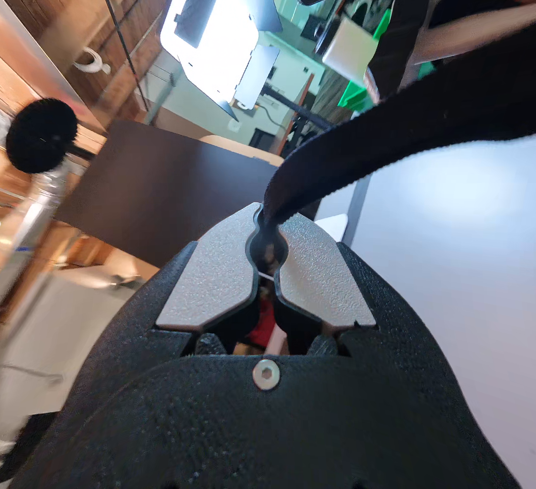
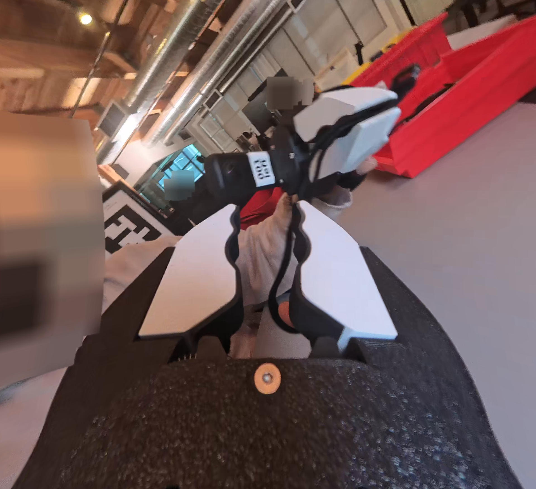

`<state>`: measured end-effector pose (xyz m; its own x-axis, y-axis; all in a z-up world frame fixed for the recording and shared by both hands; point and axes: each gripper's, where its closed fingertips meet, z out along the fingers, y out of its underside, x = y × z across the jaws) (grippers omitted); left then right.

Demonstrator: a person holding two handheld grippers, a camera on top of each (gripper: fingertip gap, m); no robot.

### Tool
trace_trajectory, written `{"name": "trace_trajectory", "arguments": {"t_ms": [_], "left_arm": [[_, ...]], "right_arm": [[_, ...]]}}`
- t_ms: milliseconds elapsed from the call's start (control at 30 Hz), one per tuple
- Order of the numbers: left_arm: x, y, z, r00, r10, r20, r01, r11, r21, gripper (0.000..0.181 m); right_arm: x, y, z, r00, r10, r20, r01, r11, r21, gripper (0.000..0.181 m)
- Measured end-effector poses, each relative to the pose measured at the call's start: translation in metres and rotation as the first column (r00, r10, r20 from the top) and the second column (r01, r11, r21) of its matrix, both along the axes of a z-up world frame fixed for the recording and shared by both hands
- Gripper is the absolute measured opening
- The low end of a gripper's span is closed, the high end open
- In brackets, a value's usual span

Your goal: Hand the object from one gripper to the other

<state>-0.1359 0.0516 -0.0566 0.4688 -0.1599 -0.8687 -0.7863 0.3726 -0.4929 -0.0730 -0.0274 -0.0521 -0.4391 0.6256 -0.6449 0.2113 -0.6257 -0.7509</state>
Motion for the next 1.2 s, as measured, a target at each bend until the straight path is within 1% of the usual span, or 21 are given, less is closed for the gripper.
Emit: {"name": "trace_trajectory", "arguments": {"t_ms": [33,100,167,200,233,300,367,400,467,533,633,667,800,867,900,967,1000,1033,1133,1167,1200], "left_arm": [[0.000,-0.001,0.001,0.997,-0.035,0.076,0.038,0.998,-0.047,0.003],[0.000,-0.003,0.005,0.973,-0.095,0.208,0.121,0.986,-0.115,0.003],[0.003,-0.005,0.006,0.930,-0.141,0.340,0.216,0.957,-0.193,0.003],[0.006,-0.007,0.008,0.891,-0.167,0.422,0.282,0.932,-0.228,0.003],[0.009,-0.009,0.010,0.845,-0.187,0.502,0.356,0.896,-0.265,0.003],[0.016,-0.014,0.012,0.753,-0.199,0.627,0.480,0.817,-0.318,0.003],[0.026,-0.020,0.011,0.684,-0.192,0.704,0.584,0.722,-0.371,0.003],[0.029,-0.021,0.010,0.659,-0.180,0.730,0.615,0.688,-0.386,0.003],[0.038,-0.025,0.007,0.619,-0.145,0.772,0.673,0.605,-0.426,0.003],[0.050,-0.031,0.001,0.584,-0.100,0.806,0.734,0.488,-0.472,0.003],[0.069,-0.044,-0.013,0.575,-0.055,0.816,0.784,0.320,-0.531,0.003],[0.074,-0.046,-0.019,0.584,-0.042,0.811,0.785,0.284,-0.550,0.003],[0.095,-0.062,-0.047,0.644,-0.019,0.765,0.762,0.101,-0.640,0.003],[0.102,-0.070,-0.063,0.683,-0.015,0.730,0.730,0.020,-0.683,0.003],[0.105,-0.073,-0.069,0.694,-0.021,0.719,0.719,-0.010,-0.695,0.003],[0.110,-0.079,-0.075,0.700,-0.032,0.713,0.711,-0.060,-0.701,0.003],[0.112,-0.080,-0.076,0.699,-0.036,0.714,0.711,-0.073,-0.699,0.003],[0.113,-0.082,-0.076,0.695,-0.039,0.718,0.714,-0.081,-0.696,0.003],[0.114,-0.085,-0.064,0.648,-0.072,0.759,0.755,-0.075,-0.652,0.004],[0.113,-0.085,-0.058,0.629,-0.108,0.770,0.770,-0.049,-0.636,0.007],[0.112,-0.084,-0.054,0.624,-0.153,0.766,0.776,0.003,-0.631,0.014]], "right_arm": [[0.006,-0.002,0.009,0.999,0.010,-0.036,-0.009,1.000,0.026,0.038],[0.015,0.001,0.022,0.996,-0.021,-0.090,0.031,0.993,0.110,0.041],[0.023,0.011,0.029,0.986,-0.096,-0.138,0.127,0.965,0.232,0.041],[0.026,0.017,0.030,0.976,-0.142,-0.163,0.186,0.934,0.305,0.041],[0.028,0.023,0.030,0.965,-0.187,-0.183,0.246,0.890,0.385,0.041],[0.032,0.035,0.026,0.936,-0.266,-0.229,0.349,0.767,0.538,0.042],[0.034,0.045,0.020,0.911,-0.315,-0.267,0.410,0.630,0.659,0.042],[0.034,0.049,0.016,0.903,-0.331,-0.275,0.423,0.564,0.710,0.042],[0.031,0.047,0.011,0.893,-0.330,-0.305,0.433,0.453,0.779,0.042],[0.026,0.041,0.007,0.891,-0.316,-0.326,0.429,0.348,0.833,0.046],[0.017,0.030,-0.002,0.901,-0.299,-0.316,0.388,0.225,0.894,0.053],[0.014,0.026,-0.005,0.908,-0.293,-0.301,0.370,0.218,0.903,0.054],[0.009,0.013,-0.013,0.933,-0.249,-0.260,0.324,0.267,0.907,0.051],[0.009,0.010,-0.015,0.940,-0.237,-0.246,0.305,0.257,0.917,0.050],[0.010,0.008,-0.015,0.940,-0.224,-0.256,0.308,0.241,0.920,0.039],[0.013,0.005,-0.018,0.952,-0.208,-0.226,0.271,0.225,0.936,0.007],[0.014,0.006,-0.020,0.955,-0.211,-0.210,0.258,0.231,0.938,0.006],[0.015,0.005,-0.019,0.958,-0.209,-0.197,0.249,0.260,0.933,0.006],[0.017,0.011,-0.008,0.951,-0.238,-0.195,0.281,0.413,0.866,0.005],[0.019,0.015,-0.002,0.946,-0.254,-0.202,0.304,0.477,0.825,0.005],[0.021,0.019,0.006,0.940,-0.269,-0.209,0.327,0.543,0.774,0.005]]}}
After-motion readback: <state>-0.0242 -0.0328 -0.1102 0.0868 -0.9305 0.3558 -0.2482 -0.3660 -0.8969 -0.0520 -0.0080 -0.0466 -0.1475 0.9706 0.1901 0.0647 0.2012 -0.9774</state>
